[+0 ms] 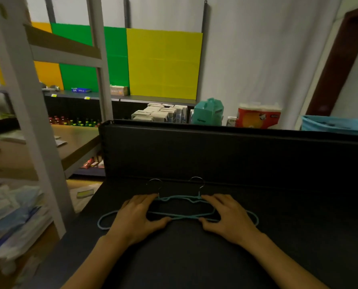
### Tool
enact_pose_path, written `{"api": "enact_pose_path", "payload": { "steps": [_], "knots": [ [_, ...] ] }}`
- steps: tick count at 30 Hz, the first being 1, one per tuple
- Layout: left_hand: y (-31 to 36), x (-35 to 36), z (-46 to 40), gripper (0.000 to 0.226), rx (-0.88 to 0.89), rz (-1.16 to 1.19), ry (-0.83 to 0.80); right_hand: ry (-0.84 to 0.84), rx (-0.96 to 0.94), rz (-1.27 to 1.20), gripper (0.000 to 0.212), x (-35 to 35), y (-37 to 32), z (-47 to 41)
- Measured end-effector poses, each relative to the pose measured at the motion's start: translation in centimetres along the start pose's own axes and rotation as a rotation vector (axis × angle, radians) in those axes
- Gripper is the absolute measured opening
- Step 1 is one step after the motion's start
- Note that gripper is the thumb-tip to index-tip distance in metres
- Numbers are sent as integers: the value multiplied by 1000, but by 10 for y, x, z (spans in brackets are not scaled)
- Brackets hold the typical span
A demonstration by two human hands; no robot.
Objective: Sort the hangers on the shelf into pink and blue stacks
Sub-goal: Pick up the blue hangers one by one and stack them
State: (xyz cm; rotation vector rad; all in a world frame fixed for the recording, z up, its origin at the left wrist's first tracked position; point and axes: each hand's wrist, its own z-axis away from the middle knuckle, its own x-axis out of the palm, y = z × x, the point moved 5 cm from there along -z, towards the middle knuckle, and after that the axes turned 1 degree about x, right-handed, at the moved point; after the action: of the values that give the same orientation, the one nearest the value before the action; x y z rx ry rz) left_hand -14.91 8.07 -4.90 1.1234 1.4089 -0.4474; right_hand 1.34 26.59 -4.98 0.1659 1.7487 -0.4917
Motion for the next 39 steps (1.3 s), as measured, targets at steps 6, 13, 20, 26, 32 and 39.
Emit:
{"api": "enact_pose_path", "payload": {
  "steps": [6,13,20,26,32,39],
  "knots": [
    [2,0,2,95,67,-99,50,134,91,113,88,-3,-14,25],
    [7,-3,8,96,187,-134,120,205,122,232,86,-6,-35,56],
    [20,-4,15,83,318,-237,161,249,208,292,79,-20,-20,105],
    [51,7,17,85,439,-289,113,302,281,338,74,-43,10,168],
    [104,23,18,86,522,-283,63,365,338,387,73,-69,43,219],
    [199,40,24,84,612,-287,60,432,337,437,73,-110,85,276]
  ]
}}
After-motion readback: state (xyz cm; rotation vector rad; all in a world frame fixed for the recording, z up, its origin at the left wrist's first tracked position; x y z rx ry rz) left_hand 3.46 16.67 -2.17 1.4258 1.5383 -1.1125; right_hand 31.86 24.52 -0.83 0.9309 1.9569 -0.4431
